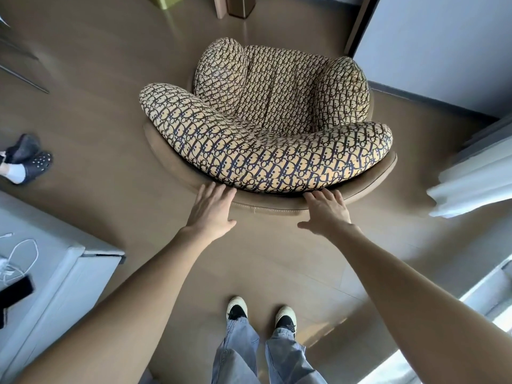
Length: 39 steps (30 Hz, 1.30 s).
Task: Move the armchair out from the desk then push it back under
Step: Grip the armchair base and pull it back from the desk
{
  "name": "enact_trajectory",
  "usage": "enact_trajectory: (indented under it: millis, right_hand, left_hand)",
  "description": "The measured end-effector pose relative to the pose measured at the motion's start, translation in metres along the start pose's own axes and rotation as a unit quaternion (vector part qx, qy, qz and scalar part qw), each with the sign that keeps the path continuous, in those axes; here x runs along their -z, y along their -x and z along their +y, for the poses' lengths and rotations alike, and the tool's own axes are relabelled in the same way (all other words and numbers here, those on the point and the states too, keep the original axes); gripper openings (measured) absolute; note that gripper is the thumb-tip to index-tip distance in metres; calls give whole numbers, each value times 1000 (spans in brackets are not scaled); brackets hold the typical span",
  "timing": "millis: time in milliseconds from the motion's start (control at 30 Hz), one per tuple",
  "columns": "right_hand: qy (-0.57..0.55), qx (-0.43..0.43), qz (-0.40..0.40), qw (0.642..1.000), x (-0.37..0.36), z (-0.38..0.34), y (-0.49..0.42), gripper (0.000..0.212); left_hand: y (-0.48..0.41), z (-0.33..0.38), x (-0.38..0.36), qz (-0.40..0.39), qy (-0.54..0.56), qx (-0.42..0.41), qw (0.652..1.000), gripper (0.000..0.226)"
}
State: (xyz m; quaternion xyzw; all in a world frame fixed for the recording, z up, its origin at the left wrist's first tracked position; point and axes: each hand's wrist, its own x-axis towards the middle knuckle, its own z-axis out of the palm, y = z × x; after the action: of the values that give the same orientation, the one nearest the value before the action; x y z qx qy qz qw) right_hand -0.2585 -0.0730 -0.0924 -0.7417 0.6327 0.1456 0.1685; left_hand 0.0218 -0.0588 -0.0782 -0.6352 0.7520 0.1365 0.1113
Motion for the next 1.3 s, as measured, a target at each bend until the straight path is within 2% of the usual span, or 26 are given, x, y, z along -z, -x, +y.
enact_trajectory:
  millis: [67,200,300,433,633,800,1300]
  right_hand:
    - [8,-9,-6,1000,-4,0,-12,71]
    - [4,-67,24,997,-9,-7,-28,41]
    - [13,-105,31,994,-10,-13,-34,33]
    - [30,-108,30,993,-7,-13,-37,31]
    - [19,-113,49,992,-6,-12,-44,30]
    - [9,-115,53,992,-1,-9,-61,29]
    - [31,-87,70,993,61,60,-191,30]
  left_hand:
    - [-13,0,-4,-17,-17,-4,1000,83]
    - [-40,-2,-10,-33,-38,6,999,69]
    - [-54,0,-12,-30,-40,32,998,62]
    - [-57,5,-15,14,-46,57,997,60]
    - [-66,8,-7,31,-39,71,996,48]
    - [-85,6,2,15,-34,81,996,48]
    - [-220,27,41,34,7,106,994,35]
